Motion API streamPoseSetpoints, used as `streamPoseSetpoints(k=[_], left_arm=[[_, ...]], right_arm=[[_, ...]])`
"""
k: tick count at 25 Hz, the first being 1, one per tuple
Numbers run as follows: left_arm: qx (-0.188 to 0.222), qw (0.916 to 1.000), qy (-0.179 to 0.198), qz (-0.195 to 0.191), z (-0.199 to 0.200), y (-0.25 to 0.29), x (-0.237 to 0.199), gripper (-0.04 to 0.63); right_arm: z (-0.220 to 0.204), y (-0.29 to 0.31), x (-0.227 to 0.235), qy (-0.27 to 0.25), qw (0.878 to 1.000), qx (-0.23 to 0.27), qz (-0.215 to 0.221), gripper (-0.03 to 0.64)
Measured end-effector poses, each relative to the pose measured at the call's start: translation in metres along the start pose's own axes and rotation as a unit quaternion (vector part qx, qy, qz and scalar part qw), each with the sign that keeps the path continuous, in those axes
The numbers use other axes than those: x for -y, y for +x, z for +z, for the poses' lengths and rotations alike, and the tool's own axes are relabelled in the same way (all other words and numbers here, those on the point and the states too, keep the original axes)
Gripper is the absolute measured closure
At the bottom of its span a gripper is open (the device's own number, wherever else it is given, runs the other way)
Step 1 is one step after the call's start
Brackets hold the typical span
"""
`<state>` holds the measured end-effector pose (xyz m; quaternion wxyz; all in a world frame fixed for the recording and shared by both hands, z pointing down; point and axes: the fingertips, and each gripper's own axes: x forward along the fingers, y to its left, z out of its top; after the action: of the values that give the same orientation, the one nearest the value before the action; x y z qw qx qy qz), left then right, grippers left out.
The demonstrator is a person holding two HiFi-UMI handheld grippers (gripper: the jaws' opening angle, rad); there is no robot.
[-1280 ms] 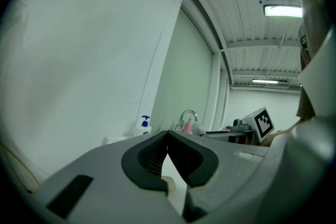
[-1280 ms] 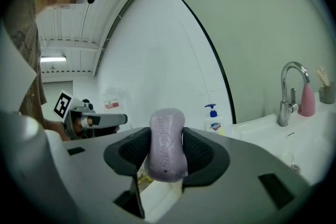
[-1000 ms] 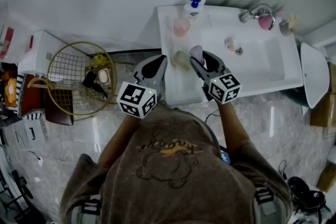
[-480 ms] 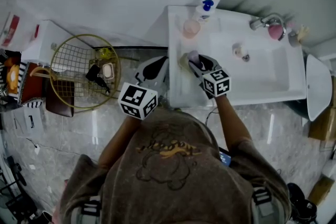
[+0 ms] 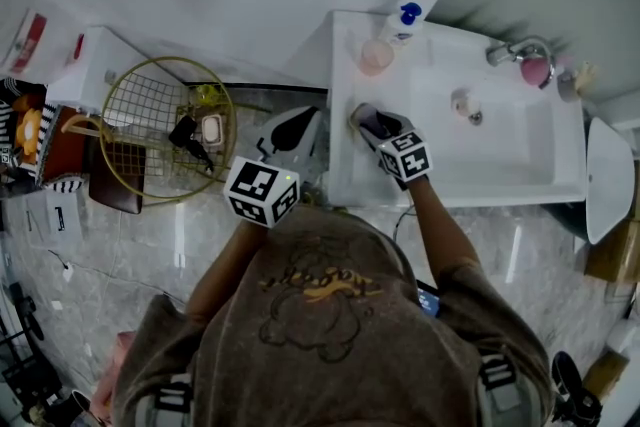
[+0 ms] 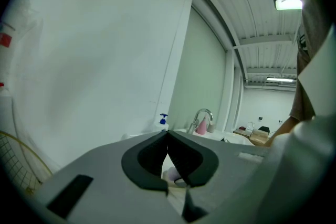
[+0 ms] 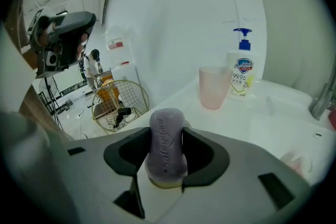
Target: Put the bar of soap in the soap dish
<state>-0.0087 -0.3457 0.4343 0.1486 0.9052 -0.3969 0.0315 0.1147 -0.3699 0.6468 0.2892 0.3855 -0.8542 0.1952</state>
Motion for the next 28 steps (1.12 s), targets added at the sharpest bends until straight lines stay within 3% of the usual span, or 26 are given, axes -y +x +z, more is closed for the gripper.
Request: streamPoseSetpoints(k=[7, 13, 24, 28], left_arm=[[0.001, 1.0, -0.001, 0.003, 0.0, -0.006, -0.001, 0.591], [0.004, 0.9999, -0.003, 0.009, 0.001, -0.012, -0.005, 0.591], [0.006, 0.9999, -0.005, 0.008, 0.0, -0.02, -0.004, 0.591], [0.008, 1.0, -0.006, 0.001, 0.001, -0.019, -0.001, 0.591]], right_arm=[[-0.018, 0.011, 0.0, -0.003, 0.999, -0.05, 0.005, 0.419], [-0.021, 0.016, 0.003, 0.01, 0.998, -0.061, 0.006, 0.414], [-0.006, 0.009, -0.001, 0.01, 0.999, -0.042, 0.007, 0.422], [0.014, -0.003, -0.002, 0.004, 1.0, -0.013, 0.008, 0.426]])
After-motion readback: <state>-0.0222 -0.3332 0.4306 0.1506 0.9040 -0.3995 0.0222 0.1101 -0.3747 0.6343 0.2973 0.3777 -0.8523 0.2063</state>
